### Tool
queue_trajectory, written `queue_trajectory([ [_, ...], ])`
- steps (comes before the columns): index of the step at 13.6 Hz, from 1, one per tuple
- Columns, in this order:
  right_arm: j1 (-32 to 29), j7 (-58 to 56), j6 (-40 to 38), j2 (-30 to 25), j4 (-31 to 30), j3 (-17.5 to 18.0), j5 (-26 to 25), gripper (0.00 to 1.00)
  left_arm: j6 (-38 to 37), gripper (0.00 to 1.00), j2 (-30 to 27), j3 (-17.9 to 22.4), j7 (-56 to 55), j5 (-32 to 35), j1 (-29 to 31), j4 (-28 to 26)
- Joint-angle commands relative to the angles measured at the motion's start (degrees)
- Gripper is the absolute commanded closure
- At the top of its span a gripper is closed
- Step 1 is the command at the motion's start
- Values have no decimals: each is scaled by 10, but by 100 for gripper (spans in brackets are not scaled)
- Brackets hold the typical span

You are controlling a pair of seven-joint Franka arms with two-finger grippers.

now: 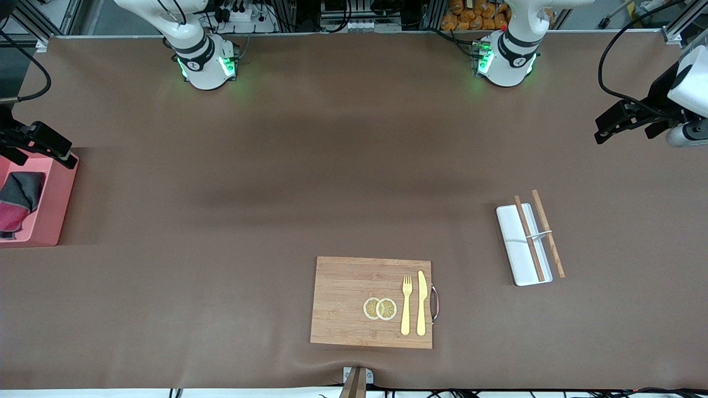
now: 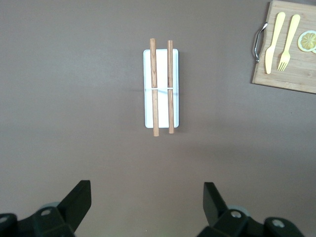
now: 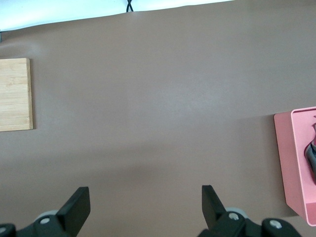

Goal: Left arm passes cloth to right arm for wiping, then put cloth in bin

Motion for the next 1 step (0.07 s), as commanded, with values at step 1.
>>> queue_trajectory([
  [1,-4,3,1,-5,1,5,-1,0,-7,0,8,-2,9,4,2,15],
])
